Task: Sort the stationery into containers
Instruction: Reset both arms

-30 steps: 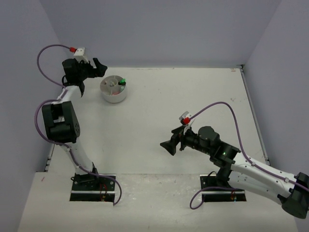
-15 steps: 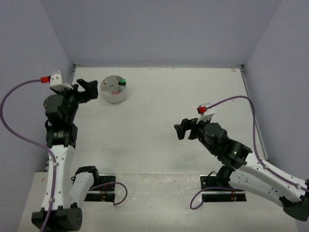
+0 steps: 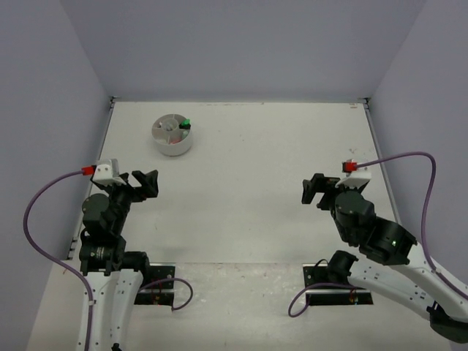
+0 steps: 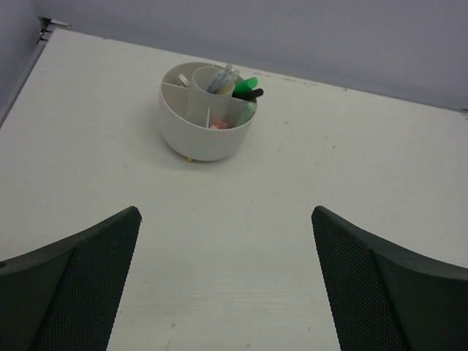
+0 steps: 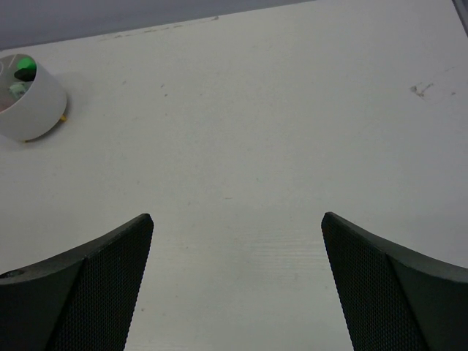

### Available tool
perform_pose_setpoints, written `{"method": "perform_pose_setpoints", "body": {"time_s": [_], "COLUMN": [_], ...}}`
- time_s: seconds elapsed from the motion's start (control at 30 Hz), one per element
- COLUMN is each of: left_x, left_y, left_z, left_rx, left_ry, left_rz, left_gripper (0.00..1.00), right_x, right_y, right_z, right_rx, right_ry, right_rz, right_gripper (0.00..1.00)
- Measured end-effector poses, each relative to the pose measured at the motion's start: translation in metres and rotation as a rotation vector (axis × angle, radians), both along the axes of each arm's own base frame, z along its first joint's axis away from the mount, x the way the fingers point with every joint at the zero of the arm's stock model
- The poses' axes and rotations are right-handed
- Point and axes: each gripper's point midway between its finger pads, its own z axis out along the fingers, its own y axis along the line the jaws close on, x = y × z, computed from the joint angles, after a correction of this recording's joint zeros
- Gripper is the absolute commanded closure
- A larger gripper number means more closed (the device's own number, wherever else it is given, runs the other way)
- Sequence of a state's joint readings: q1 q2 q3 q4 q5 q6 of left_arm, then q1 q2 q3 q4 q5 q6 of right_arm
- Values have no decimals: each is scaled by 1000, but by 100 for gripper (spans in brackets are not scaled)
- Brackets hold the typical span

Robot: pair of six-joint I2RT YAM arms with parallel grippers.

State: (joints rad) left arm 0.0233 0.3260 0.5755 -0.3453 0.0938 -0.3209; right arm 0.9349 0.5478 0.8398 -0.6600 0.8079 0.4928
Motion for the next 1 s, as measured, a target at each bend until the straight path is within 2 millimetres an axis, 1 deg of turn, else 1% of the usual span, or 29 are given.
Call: {"method": "perform_pose_setpoints", "body": {"time_s": [0.13,0.23,0.4,0.63,0.83,1.0], "left_x": [-1,-1,-1,1,1,2], "left_y": [-11,-11,-11,-7,-7,-7], "left_z": [-1,-2,-3,-7,-9,-9], "left_rx": [1,2,3,1,0,0], "left_ry": [5,7,13,30,38,38], "left_rz": [-44,-42,-35,-12,-9,-8], "left_gripper": [0,0,0,0,0,0], "right_x": [-3,-3,-3,-4,-7,-8], "right_y": [-10,-15,-17,-22,-28,-29], "right_z": [2,0,-9,-13,-11,-11], "right_rx": [12,19,14,34,52,58], "right_ry": [-11,-19,-6,6,-6,-12], "right_rz": [-31,-57,-78,-115,-121,-119], "right_gripper": [1,1,1,1,1,1]}}
